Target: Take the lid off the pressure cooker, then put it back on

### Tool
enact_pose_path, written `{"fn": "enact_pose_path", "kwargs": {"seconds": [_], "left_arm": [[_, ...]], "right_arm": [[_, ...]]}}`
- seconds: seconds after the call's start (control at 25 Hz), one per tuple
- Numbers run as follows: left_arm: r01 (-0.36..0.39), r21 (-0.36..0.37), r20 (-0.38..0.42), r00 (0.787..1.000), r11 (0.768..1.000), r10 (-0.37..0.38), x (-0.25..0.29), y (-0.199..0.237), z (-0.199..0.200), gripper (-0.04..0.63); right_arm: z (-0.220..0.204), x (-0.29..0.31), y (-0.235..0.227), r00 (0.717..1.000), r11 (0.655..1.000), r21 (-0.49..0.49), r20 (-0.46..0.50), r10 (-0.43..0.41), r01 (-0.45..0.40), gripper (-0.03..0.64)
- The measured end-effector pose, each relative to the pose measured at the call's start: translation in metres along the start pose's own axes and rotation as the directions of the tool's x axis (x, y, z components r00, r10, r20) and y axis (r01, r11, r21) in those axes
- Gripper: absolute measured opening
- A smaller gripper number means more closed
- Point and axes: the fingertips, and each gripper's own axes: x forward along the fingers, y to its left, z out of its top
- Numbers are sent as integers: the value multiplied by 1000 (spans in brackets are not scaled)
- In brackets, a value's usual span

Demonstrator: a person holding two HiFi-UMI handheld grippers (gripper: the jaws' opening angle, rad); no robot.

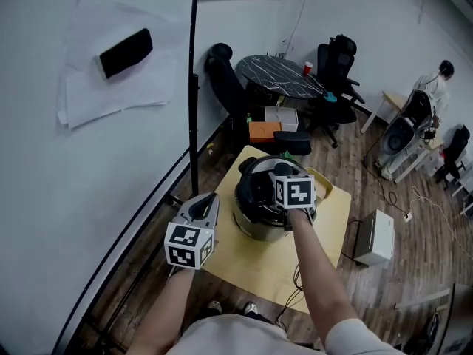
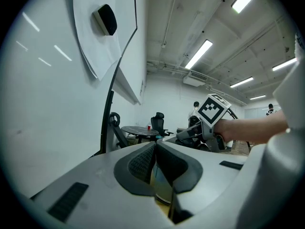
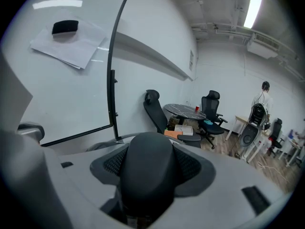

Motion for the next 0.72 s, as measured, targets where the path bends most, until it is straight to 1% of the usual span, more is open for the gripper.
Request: {"fn": "enact_pose_path", "kwargs": {"seconds": [0.32, 0.56, 0.72], "left_arm": [[-6, -3, 4, 1000, 1000, 6, -6, 0, 3, 15], [-18, 1, 19, 1000, 1000, 18, -12, 2, 9, 15], [-18, 2, 24, 1000, 1000, 18, -15, 1, 15, 15]], "right_arm": [[-1, -1, -2, 999, 999, 25, -7, -32, 32, 276], [1, -3, -1, 999, 999, 17, -9, -45, 45, 276], [11, -11, -2, 1000, 999, 36, 5, -28, 27, 276]]}}
